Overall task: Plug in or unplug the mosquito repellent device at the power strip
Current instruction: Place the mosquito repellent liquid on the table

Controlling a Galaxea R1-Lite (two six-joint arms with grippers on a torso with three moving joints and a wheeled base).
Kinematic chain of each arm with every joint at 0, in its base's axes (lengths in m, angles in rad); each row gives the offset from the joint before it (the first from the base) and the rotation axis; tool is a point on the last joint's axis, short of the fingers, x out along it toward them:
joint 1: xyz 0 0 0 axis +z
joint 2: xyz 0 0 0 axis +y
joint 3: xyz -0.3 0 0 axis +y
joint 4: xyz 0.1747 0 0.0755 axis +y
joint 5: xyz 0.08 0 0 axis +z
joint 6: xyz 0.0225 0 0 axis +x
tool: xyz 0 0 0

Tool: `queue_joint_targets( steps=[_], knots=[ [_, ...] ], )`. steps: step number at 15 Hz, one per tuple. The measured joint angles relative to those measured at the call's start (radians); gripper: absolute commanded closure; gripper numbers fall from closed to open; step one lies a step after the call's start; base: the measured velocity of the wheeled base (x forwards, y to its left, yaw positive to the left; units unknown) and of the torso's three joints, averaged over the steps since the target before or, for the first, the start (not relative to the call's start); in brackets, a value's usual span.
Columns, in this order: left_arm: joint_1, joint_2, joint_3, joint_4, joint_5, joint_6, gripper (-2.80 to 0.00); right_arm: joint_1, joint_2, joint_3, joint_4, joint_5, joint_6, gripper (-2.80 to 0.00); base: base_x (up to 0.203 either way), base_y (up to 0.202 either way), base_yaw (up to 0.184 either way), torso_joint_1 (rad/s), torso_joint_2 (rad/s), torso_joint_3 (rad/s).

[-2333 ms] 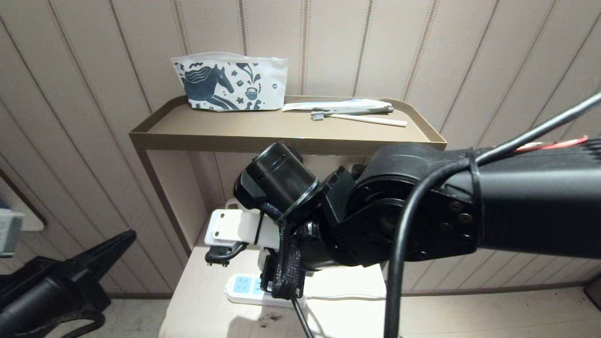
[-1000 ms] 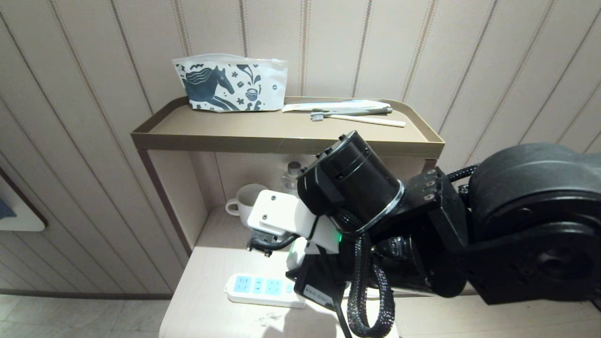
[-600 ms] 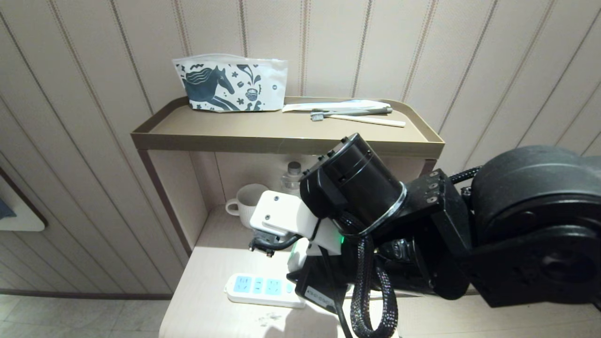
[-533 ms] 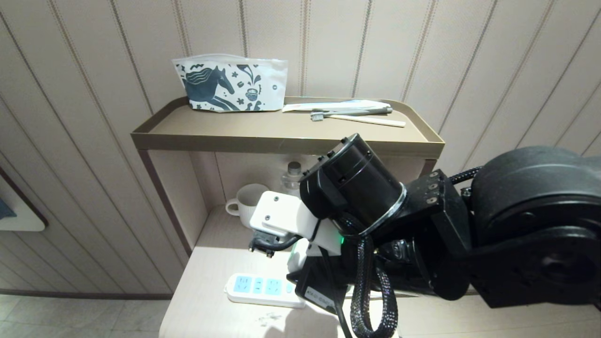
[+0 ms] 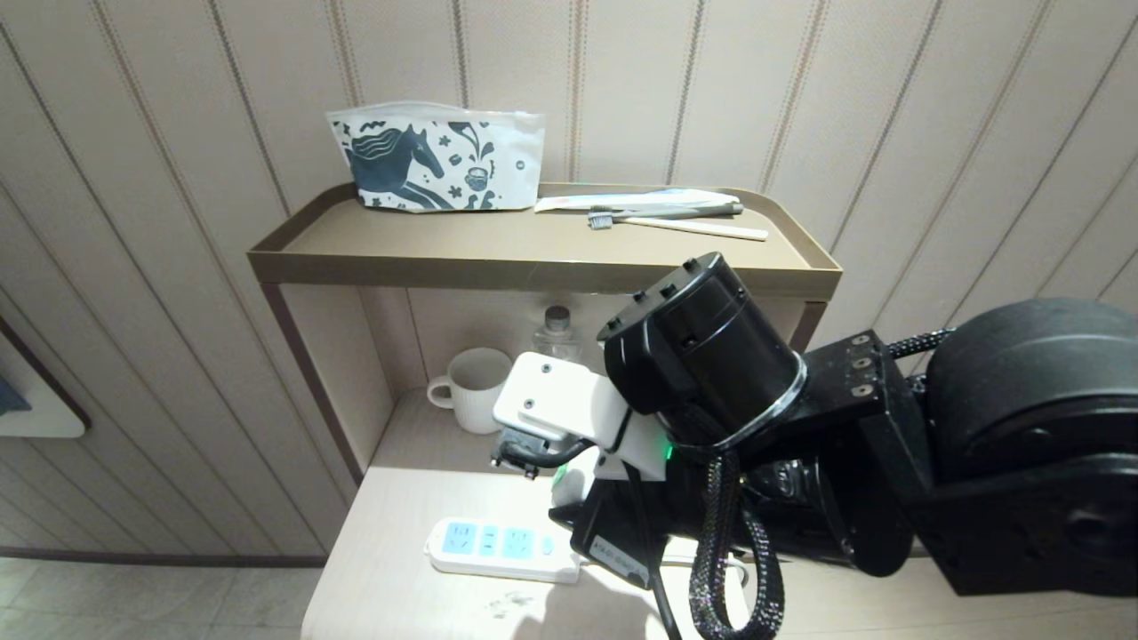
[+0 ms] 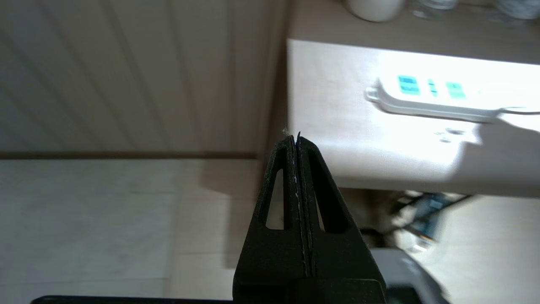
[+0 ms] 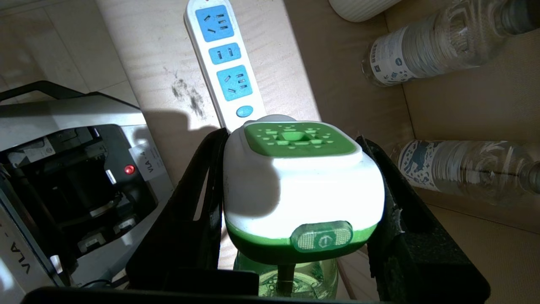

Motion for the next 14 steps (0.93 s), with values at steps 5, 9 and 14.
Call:
queue_joint_targets(
  steps=[5,9,14],
  knots=[
    [-0.028,-0.176,0.036,-0.017,0.152,0.084,0.0,0.001,-0.021,0.018,-0.004,-0.004,0.016,0.0,0.0,0.0,0.0,0.0,0.0,0.0],
    [-0.032,-0.219,0.082,-0.122,0.151,0.064,0.0,0.002,-0.063,0.109,-0.167,-0.023,0.08,0.0,0.0,0.0,0.0,0.0,0.0,0.0],
    [-0.033,-0.225,0.089,-0.121,0.149,0.062,0.0,0.03,-0.096,0.323,-0.473,-0.144,0.127,0.0,0.0,0.0,0.0,0.0,0.0,0.0]
  ],
)
